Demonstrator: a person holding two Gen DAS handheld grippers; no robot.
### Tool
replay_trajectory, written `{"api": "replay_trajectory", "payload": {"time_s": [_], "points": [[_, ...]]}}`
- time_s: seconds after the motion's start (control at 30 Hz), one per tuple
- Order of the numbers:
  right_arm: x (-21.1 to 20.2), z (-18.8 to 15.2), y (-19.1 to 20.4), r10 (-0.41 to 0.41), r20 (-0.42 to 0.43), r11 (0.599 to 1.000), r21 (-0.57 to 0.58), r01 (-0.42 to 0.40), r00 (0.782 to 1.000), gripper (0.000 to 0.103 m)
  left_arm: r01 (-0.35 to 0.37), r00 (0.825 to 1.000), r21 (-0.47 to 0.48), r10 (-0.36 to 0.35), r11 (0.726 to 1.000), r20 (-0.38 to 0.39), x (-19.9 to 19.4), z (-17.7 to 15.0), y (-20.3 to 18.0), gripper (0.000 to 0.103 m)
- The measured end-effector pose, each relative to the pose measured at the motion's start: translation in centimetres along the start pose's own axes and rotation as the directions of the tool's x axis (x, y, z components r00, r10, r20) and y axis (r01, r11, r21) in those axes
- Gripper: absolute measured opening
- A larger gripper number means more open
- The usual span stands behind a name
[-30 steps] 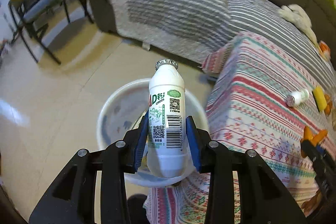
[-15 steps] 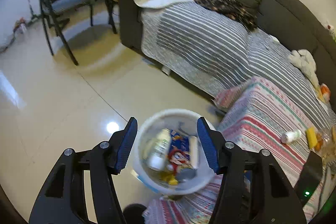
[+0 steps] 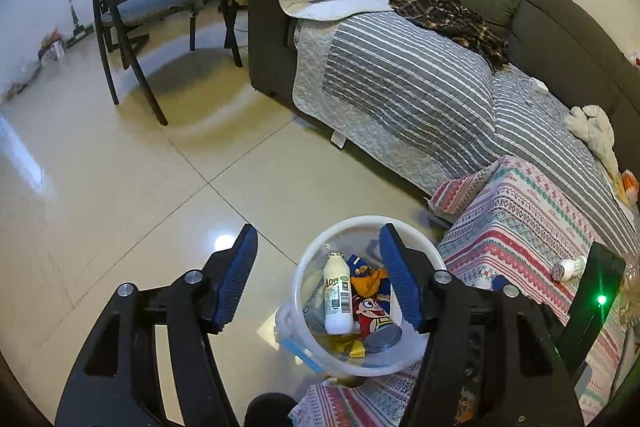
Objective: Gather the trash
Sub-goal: 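Carry the bottle to the bin and release with the left gripper while the right drops the peel, then move both grippers back over the bedspread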
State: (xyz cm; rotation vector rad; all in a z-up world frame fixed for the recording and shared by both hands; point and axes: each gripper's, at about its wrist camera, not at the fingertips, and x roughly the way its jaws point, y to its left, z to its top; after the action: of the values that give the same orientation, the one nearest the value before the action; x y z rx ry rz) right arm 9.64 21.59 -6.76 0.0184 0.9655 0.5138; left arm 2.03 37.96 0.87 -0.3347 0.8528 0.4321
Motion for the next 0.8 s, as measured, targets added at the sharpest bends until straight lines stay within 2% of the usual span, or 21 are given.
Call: {"api": "replay_trajectory", "payload": {"time_s": [0.13,0.2,0.4,0.63,0.8], "points": [[-1.1,-0.3,-2.5,-0.093,0.001,0.995,0.023,0.093,0.996,0.091,0.008,1.000,0.019,-0.008,1.000,0.001,-0.2,-0.2,-1.2,0.068],[-1.8,-0.3,-3.6,-0.136,0.010,0.990,0.021,0.136,0.991,0.092,0.016,1.000,0.040,-0.016,0.999,-0.001,-0.1,-0.4,-2.2,0.076],[-4.4,-1.2,-8.1,-0.287,0.038,0.957,-0.017,0.288,0.957,0.094,0.024,1.000,0.181,-0.027,0.983,0.011,-0.3,-2.1,-7.9,0.085],[-7.8,-3.1,-15.5,-0.389,0.019,0.921,0.016,0.389,0.921,0.095,0.082,0.997,0.363,-0.078,0.928,-0.026,0.3,-5.1,-15.3,0.091],[-9.9,-5.5,-22.4,-0.438,-0.032,0.892,0.106,0.438,0.899,0.095,0.130,0.991,0.424,-0.104,0.896,-0.084,1.4,-6.9,-18.7,0.091]]}}
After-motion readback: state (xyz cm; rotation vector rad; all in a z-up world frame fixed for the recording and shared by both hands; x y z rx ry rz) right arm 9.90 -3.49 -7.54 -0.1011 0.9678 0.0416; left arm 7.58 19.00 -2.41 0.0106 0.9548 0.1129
